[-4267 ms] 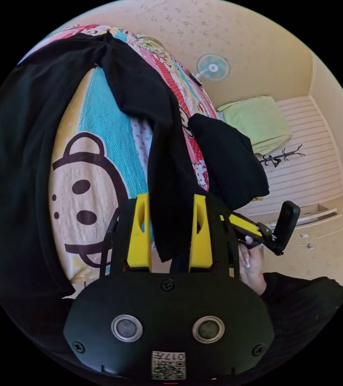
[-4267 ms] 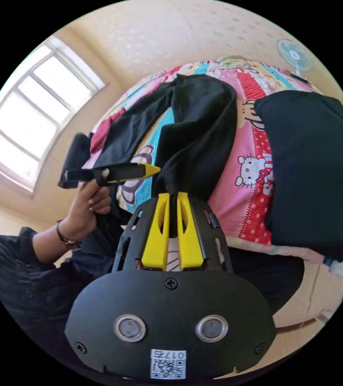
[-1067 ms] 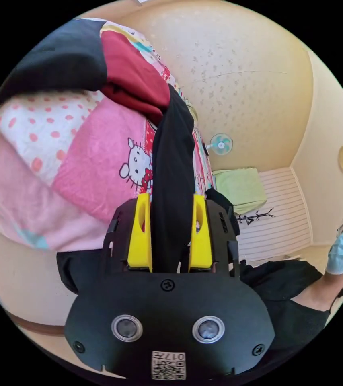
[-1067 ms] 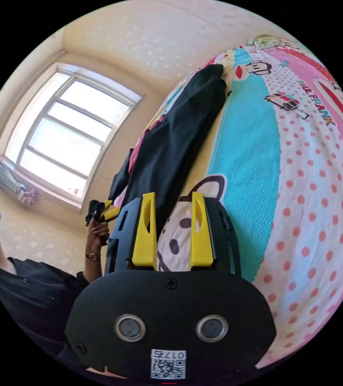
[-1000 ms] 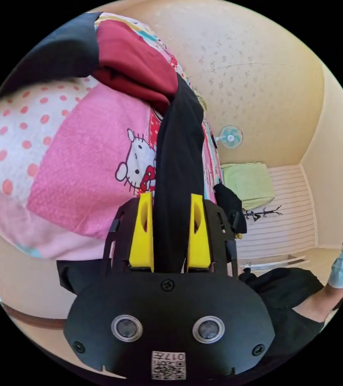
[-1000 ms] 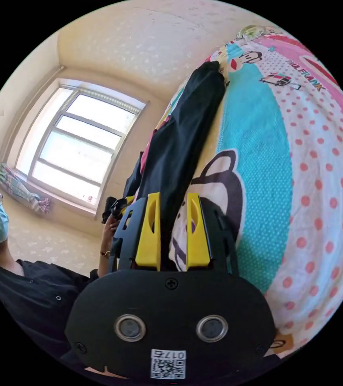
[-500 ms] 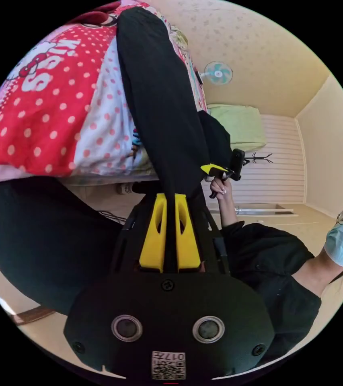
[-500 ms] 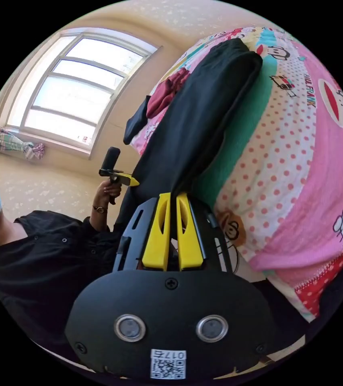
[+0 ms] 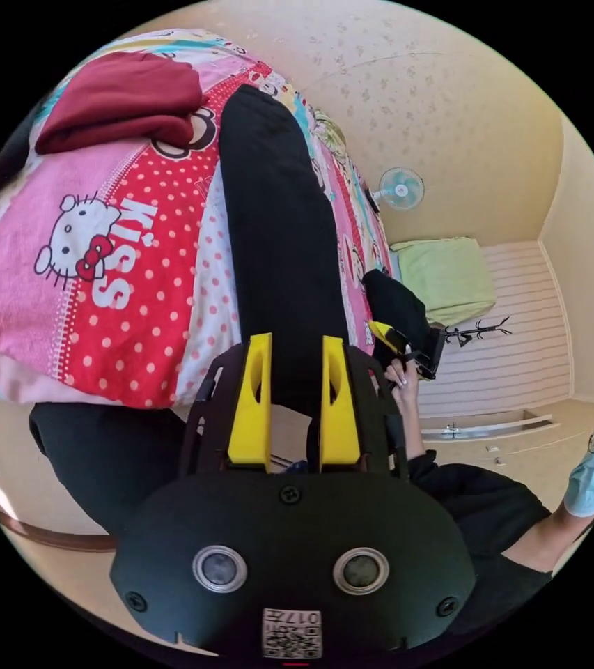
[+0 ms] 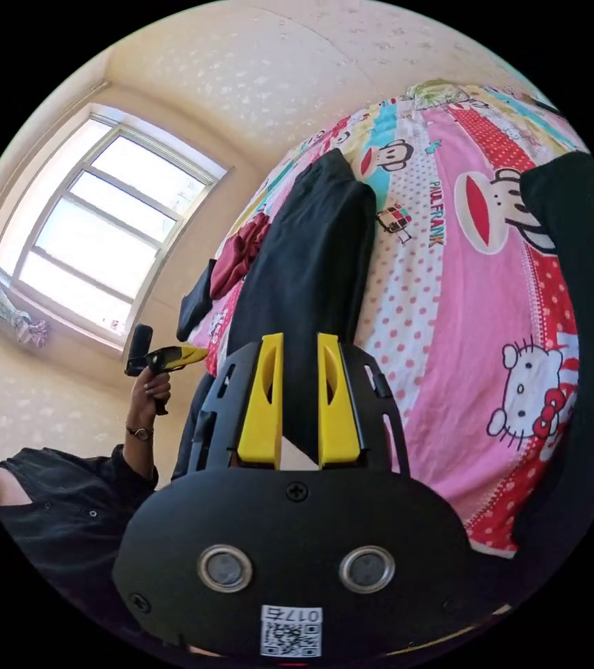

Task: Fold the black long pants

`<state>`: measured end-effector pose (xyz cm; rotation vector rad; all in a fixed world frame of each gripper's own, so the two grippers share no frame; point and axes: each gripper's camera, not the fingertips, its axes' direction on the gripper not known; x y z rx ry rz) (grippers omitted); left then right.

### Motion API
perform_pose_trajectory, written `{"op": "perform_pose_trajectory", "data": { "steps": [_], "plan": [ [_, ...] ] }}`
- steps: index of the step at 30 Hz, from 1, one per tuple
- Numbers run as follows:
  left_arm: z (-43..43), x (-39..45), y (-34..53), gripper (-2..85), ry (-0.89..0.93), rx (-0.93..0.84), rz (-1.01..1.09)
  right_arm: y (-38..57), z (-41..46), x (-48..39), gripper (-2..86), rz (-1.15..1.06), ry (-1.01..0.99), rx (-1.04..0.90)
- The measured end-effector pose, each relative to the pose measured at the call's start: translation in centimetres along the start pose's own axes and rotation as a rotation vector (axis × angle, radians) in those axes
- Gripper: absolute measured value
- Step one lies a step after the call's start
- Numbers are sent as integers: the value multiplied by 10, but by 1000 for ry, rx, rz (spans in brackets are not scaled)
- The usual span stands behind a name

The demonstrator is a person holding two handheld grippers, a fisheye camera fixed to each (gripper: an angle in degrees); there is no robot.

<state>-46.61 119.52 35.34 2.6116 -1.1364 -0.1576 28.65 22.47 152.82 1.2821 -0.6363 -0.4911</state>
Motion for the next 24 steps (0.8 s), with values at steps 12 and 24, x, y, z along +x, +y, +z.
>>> {"op": "perform_pose_trajectory", "data": {
  "steps": [12,24],
  "plan": [
    [23,28,77,104,42,-31,-41,-182,74,50,99,204,-19,95],
    [6,-29,100,112,86,50,-151,-181,-1,52,18,147,50,139]
  ]
}}
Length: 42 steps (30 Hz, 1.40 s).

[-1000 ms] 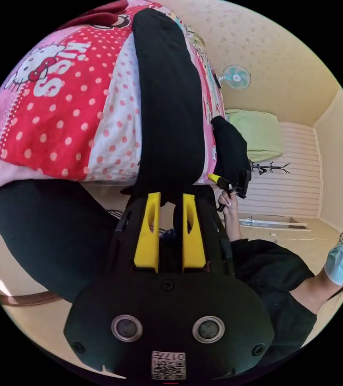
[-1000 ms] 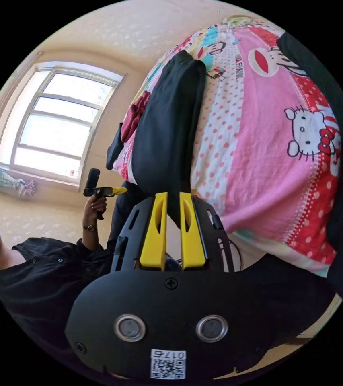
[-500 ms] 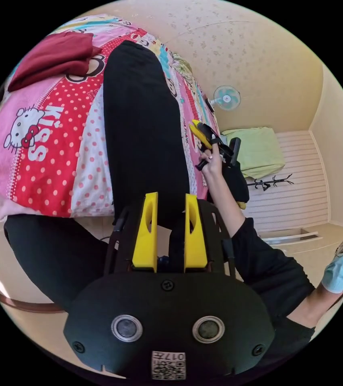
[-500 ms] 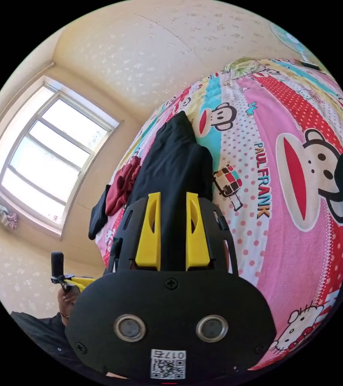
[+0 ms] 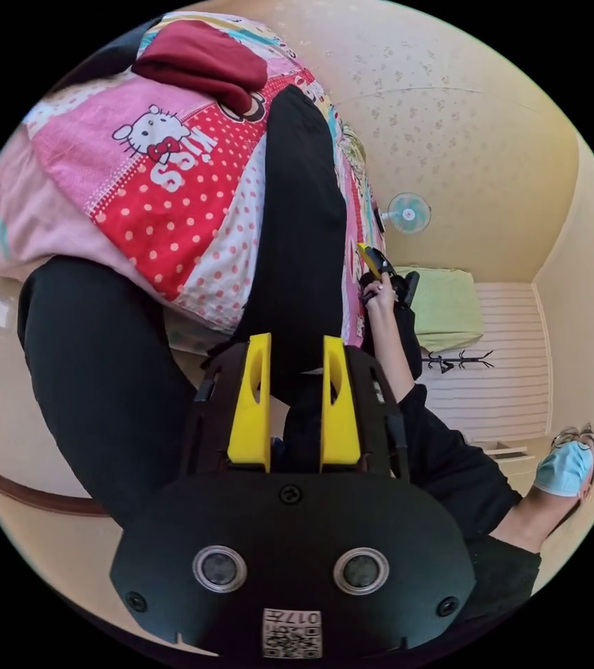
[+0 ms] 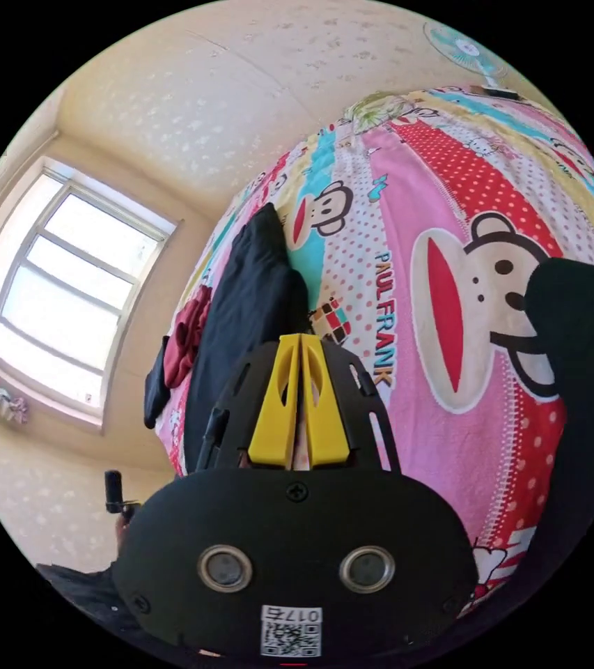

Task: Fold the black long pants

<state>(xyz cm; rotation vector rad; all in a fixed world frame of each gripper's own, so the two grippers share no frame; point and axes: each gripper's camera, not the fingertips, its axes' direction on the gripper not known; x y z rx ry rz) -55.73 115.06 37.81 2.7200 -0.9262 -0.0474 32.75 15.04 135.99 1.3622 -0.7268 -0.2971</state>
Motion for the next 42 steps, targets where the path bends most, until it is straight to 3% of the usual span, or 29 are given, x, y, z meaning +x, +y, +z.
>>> {"op": "perform_pose_trajectory", "data": {
  "steps": [3,7,9,15,19,22,35,42],
  "plan": [
    [6,2,-19,113,-21,25,31,24,-10,-10,43,-104,-296,-75],
    [17,-1,-38,113,-166,113,108,77,-9,-32,114,-135,-134,-153],
    [50,-20,-47,116,-245,46,95,127,2,-43,112,-134,-116,-192],
    [43,-23,-8,113,-148,225,124,230,-52,-97,84,-240,49,142],
    [40,-29,-9,112,-90,227,133,218,-51,-129,74,-363,87,99],
    [45,-29,-11,112,-104,231,130,198,-23,-129,71,-320,145,-63],
    [47,-43,-5,112,-80,250,125,215,-57,-139,88,-271,127,94],
    [59,-44,0,107,-109,202,179,207,-46,-134,78,-219,119,45]
  ]
}}
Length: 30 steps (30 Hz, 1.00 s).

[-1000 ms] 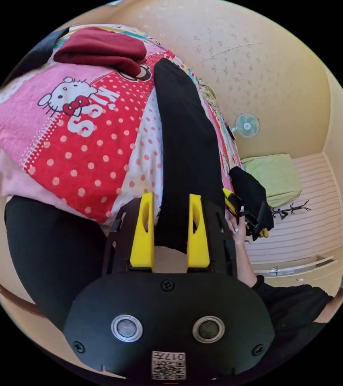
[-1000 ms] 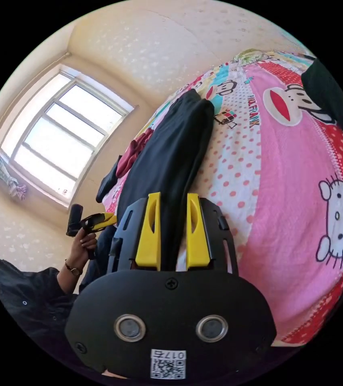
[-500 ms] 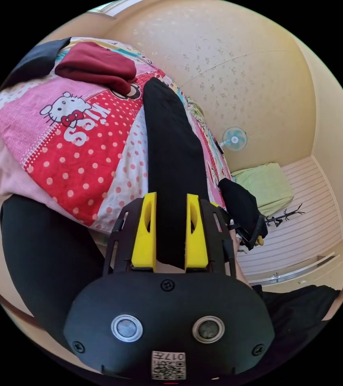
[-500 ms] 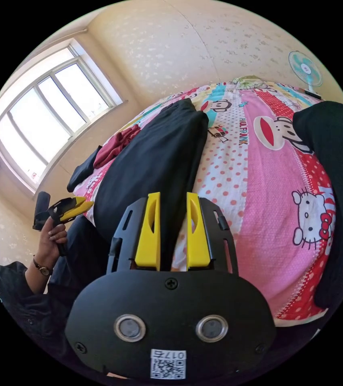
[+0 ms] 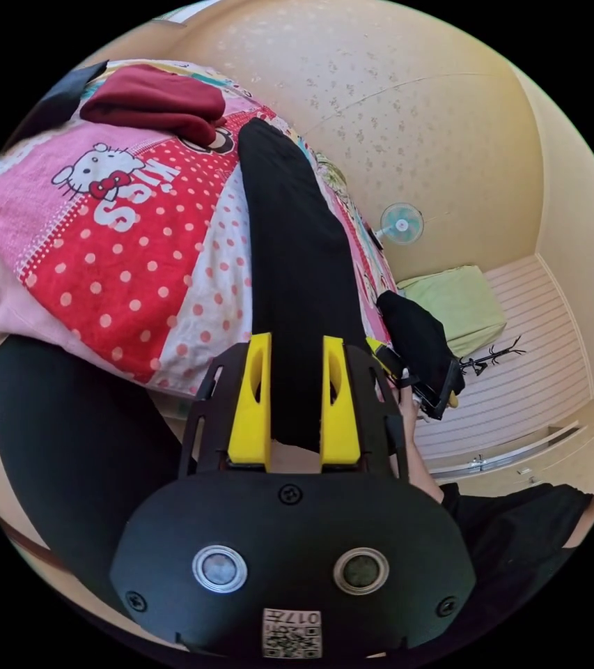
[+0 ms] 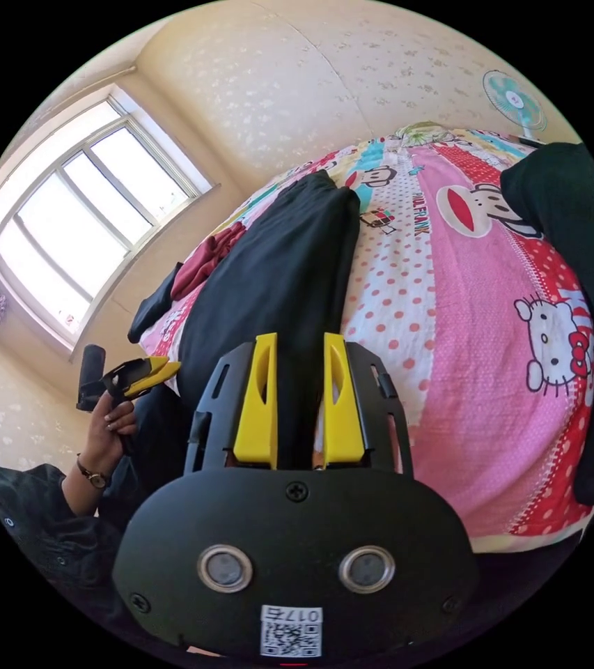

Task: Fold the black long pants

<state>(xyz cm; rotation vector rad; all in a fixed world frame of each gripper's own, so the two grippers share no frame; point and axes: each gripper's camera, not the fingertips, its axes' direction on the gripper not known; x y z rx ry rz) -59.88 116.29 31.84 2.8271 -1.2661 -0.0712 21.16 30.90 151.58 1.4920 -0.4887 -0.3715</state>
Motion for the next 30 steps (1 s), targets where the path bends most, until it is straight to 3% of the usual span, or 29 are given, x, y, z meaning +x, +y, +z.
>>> {"op": "perform_pose_trajectory", "data": {
  "steps": [4,6,8,10,12,14,17,21,27,30],
  "plan": [
    [4,-1,2,39,19,-17,0,3,-7,3,34,8,-22,36],
    [16,13,-7,-1,222,-114,127,-10,-14,12,19,37,-74,-5],
    [16,31,-13,-6,306,-158,202,-16,-33,22,11,70,-134,11],
    [12,50,-14,-7,174,-168,266,-8,-54,28,7,99,-76,59],
    [14,59,-12,-5,-52,-185,294,7,-74,45,6,150,105,127],
    [19,50,-13,3,-104,-195,260,8,-65,67,8,180,40,72],
    [14,19,-19,65,30,-129,138,3,-52,78,14,156,-180,58],
    [6,-15,-26,83,178,-57,0,-26,-20,52,39,49,-172,22],
    [6,-5,-33,85,80,-91,57,-66,65,21,69,-70,-28,-182],
    [9,-2,-38,99,22,-88,52,-59,75,14,77,-83,17,-148]
  ]
}}
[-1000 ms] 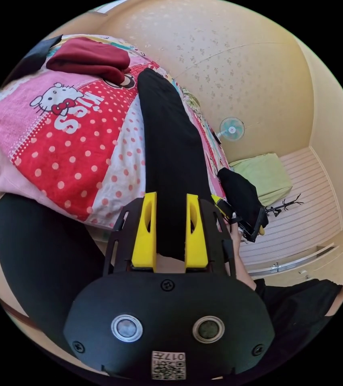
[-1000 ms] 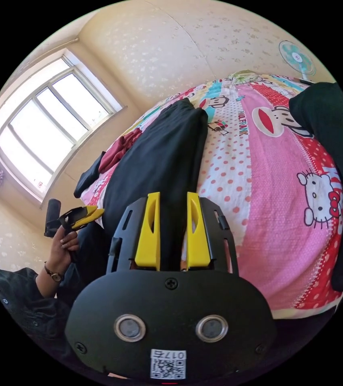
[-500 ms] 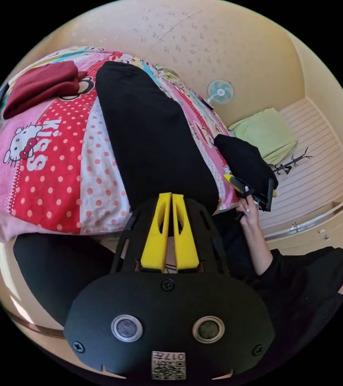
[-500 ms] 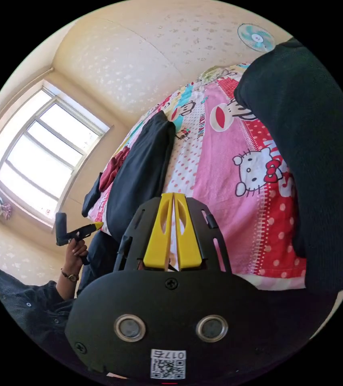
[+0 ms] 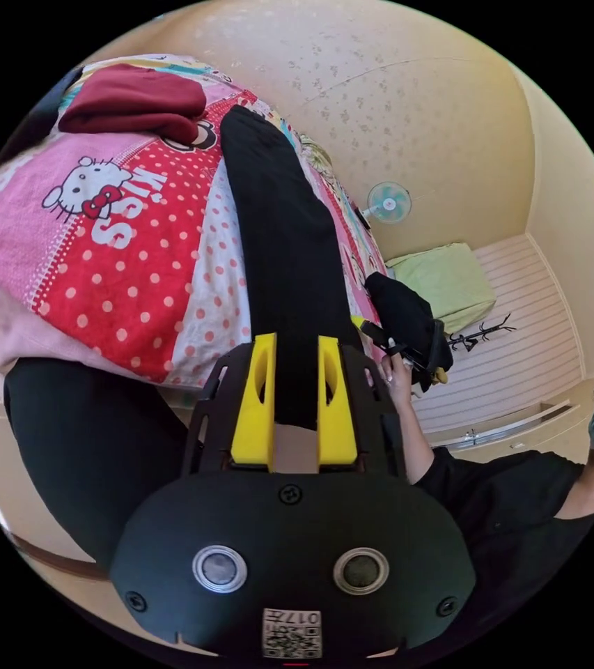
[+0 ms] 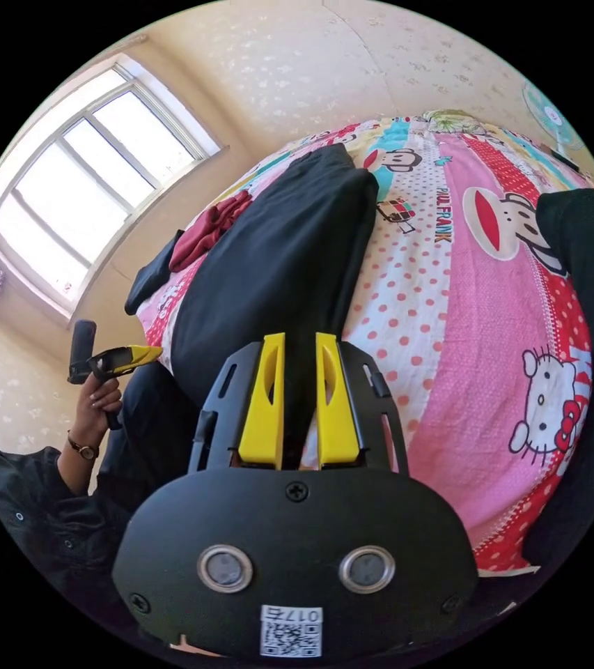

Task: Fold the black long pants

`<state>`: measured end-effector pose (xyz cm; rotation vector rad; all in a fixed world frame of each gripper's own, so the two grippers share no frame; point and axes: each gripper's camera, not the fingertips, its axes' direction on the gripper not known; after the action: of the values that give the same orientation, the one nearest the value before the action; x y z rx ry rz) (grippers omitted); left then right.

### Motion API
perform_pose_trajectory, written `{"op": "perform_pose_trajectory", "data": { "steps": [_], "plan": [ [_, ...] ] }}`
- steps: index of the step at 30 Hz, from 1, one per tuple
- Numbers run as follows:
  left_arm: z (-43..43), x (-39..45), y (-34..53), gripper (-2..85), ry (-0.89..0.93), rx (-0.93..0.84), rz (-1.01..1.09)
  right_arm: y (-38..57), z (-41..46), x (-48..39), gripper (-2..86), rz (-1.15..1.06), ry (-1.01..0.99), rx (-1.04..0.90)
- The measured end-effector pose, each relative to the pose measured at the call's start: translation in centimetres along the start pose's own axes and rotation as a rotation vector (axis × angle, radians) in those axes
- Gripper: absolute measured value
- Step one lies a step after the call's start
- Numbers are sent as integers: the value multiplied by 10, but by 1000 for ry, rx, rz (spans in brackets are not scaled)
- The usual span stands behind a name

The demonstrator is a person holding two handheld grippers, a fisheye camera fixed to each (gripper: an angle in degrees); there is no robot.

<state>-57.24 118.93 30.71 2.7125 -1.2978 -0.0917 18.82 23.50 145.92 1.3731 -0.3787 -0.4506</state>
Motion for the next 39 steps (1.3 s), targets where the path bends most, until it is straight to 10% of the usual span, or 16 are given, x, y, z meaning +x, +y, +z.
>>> {"op": "perform_pose_trajectory", "data": {
  "steps": [22,39],
  "plan": [
    [34,22,-55,-5,50,-36,-38,18,-3,78,24,219,-134,149],
    [42,-38,-106,136,237,64,-129,-61,63,200,117,304,-427,-38]
  ]
}}
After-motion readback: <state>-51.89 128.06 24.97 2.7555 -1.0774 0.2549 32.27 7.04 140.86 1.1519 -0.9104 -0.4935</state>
